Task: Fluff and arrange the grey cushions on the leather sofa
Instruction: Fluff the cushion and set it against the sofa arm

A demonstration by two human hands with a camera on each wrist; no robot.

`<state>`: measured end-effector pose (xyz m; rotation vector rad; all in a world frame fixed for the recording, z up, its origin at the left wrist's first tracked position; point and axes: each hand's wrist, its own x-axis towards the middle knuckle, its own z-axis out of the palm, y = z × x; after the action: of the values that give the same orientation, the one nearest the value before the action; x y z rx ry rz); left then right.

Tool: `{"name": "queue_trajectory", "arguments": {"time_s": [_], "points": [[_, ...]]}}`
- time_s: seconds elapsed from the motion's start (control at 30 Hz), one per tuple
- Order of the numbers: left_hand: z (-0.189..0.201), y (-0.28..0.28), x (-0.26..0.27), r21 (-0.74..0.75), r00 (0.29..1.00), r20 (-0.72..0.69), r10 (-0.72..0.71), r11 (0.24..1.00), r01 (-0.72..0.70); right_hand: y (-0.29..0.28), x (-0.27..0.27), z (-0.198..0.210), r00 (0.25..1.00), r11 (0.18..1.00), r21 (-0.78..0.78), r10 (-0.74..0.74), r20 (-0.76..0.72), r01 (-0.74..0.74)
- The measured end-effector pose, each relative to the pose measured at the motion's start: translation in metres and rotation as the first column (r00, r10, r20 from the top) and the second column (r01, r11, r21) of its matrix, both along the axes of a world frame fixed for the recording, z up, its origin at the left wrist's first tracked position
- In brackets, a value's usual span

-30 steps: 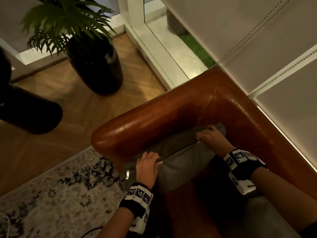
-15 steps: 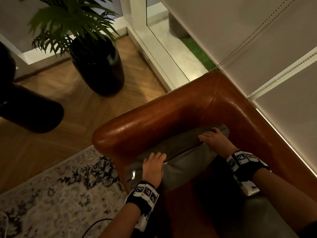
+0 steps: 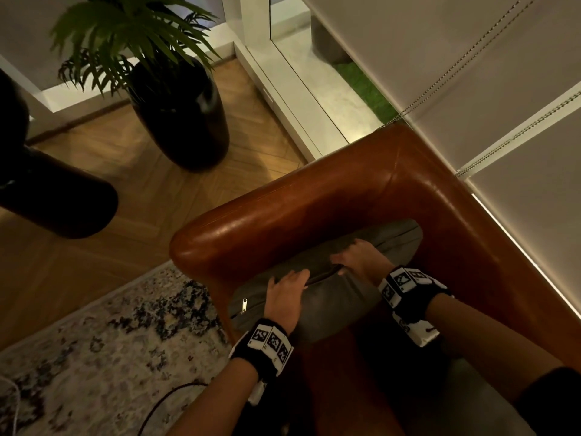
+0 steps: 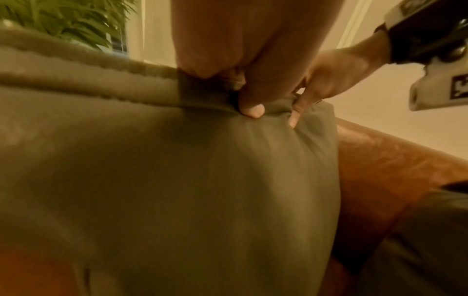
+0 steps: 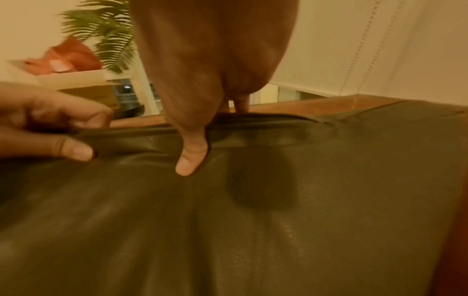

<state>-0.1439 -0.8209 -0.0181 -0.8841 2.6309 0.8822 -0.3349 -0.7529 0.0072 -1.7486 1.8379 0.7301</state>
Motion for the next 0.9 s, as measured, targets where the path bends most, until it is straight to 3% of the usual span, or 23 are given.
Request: {"name": "queue_trajectory", "arguments": {"time_s": [0.1,0.23,0.37,0.43,0.53,0.63,0.7,0.83,0.9], "points": [[-0.004,0.0,0.005,-0.015,1.0,-0.011,0.02,1.0,-0.02,-0.002,0.001,-0.005,1.0,1.0,0.001,0.007,0.021,-0.007],[-0.012,-0.002,0.016,-0.013,0.996,0.089,0.023,1.0,-0.022,0.01,-0.007,-0.017,0.994,0.995,0.08,-0.066,0.082,0.059],[-0.016,-0.013,0.055,-0.109,0.987,0.157,-0.015,0.993,0.032,0.046,-0.048,0.001,0.975,0.988,0.021,-0.148,-0.165,0.154],[-0.021,-0.019,0.081,-0.189,0.981,0.186,-0.064,0.977,0.099,0.062,-0.066,0.007,0.945,0.966,-0.001,-0.254,-0.206,0.259],[-0.022,-0.024,0.104,-0.201,0.999,0.03,-0.014,0.979,0.02,0.065,-0.076,0.014,0.956,0.97,-0.086,-0.239,-0.169,0.228],[-0.012,-0.029,0.105,-0.236,0.988,-0.153,0.031,0.97,-0.067,0.065,-0.089,0.019,0.981,0.923,-0.363,-0.172,-0.086,0.13],[-0.008,-0.031,0.104,-0.226,0.991,-0.13,0.039,0.972,-0.068,0.064,-0.097,0.021,0.984,0.885,-0.45,-0.165,-0.065,0.119],[-0.017,-0.027,0.103,-0.122,0.992,0.02,0.122,0.985,-0.118,0.061,-0.079,0.008,0.941,0.933,-0.167,-0.333,-0.065,0.319],[-0.027,-0.017,0.109,-0.097,0.977,-0.024,0.212,0.972,-0.214,0.071,-0.081,-0.005,0.851,0.841,-0.157,-0.525,-0.007,0.518]]}}
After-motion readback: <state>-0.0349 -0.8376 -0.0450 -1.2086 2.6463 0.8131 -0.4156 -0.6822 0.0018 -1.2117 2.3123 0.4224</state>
